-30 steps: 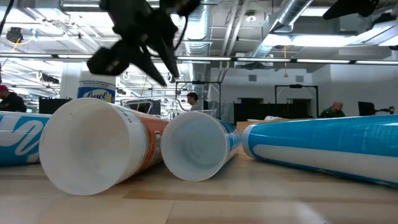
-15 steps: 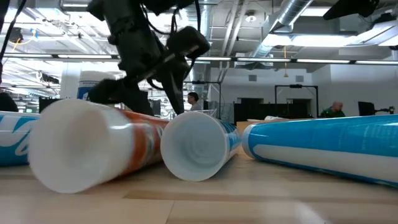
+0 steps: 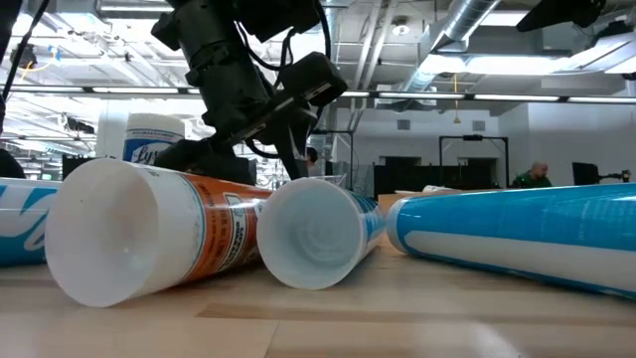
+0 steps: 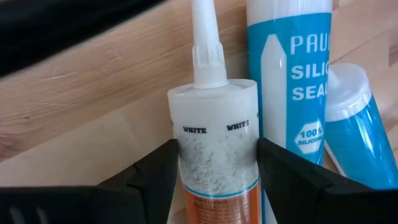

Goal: Pick & place silicon tubes, Sealant and Lysol wipes
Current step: Put the right orange sealant into the orange bin

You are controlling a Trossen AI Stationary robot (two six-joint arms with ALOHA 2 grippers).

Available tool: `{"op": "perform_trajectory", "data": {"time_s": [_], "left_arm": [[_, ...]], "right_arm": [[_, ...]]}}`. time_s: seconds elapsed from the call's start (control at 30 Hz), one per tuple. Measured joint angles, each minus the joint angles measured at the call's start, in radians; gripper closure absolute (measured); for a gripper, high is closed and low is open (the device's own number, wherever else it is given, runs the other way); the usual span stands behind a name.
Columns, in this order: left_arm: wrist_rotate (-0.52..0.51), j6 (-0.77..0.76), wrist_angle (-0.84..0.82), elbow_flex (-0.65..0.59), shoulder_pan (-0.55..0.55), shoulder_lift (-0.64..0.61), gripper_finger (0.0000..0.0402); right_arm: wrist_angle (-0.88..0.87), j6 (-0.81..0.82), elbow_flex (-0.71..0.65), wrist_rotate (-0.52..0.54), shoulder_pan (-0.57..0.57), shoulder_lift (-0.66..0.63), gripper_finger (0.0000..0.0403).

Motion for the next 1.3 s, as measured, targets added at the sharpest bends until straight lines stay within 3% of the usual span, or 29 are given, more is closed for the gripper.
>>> {"op": "perform_trajectory", "data": {"time_s": [0.9,1.3], "left_arm": [[0.028,0.026,0.039,-0.003,0.001,0.003,0.0195],[0.026,0.070,0.033,-0.005,0.000,0.006,0.0139]], "right_arm": [[0.001,0.001,0.000,0.007,0.000,0.000,0.0112],[0.001,0.001,0.000,0.007,0.000,0.000,0.0112]]}}
